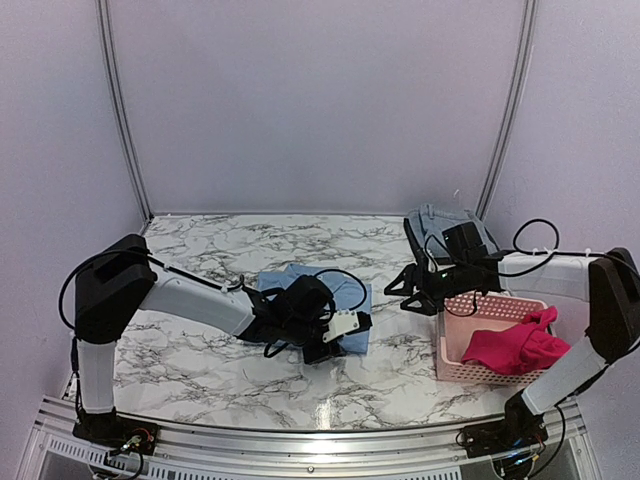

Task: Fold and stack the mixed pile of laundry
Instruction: Pick up the square-folded shirt from the center of the board.

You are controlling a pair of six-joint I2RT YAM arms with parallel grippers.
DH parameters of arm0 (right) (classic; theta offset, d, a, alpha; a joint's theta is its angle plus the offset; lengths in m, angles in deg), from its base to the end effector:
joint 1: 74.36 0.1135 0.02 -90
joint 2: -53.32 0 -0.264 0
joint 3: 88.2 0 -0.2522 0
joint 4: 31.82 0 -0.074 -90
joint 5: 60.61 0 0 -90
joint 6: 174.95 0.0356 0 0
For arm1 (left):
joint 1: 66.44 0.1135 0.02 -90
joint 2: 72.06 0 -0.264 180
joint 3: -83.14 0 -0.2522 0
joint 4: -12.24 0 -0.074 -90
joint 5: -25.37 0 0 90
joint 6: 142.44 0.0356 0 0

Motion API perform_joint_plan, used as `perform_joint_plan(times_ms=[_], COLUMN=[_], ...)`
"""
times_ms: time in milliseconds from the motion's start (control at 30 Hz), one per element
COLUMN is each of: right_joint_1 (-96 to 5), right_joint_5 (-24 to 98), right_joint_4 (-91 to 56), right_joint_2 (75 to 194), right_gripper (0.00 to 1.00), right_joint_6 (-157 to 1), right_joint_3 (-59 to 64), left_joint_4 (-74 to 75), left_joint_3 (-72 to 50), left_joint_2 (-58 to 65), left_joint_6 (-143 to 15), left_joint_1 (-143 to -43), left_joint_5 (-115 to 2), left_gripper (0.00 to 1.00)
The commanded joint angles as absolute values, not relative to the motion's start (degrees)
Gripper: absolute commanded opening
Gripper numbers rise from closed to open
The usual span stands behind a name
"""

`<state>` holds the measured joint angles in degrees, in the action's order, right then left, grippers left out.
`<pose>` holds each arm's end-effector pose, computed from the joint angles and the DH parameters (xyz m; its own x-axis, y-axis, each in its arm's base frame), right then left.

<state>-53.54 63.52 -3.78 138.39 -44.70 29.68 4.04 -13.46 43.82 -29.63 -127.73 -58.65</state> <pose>0.2683 0.1234 0.1978 -0.9577 0.2080 -0.1987 -0.0072 0.6732 0.7395 0.2038 -0.3798 0.1443 0.0642 0.6853 -0.7254 0.9604 0.1549 0.2314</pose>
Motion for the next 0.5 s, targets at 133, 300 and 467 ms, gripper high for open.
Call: perform_joint_plan(times_ms=[133, 300, 467], right_joint_1=[-53.1, -50.9, -48.2], right_joint_5=[66.8, 67.0, 65.4], right_joint_4=[-13.0, -14.9, -20.3], right_joint_2=[139.1, 143.4, 146.9], right_gripper=[0.69, 0.75, 0.91], right_joint_6=[-34.6, -30.0, -24.2], right_joint_3=[32.8, 31.4, 31.5], left_joint_4=[9.3, 10.9, 13.4], left_joint_3=[-11.4, -9.4, -9.3], left_joint_2=[46.2, 44.6, 43.5], left_joint_6=[-31.1, -39.9, -43.8], left_joint_1=[-127.2, -124.6, -123.2], left_joint_5=[-61.3, -56.9, -57.3], left_gripper=[0.14, 0.02, 0.01])
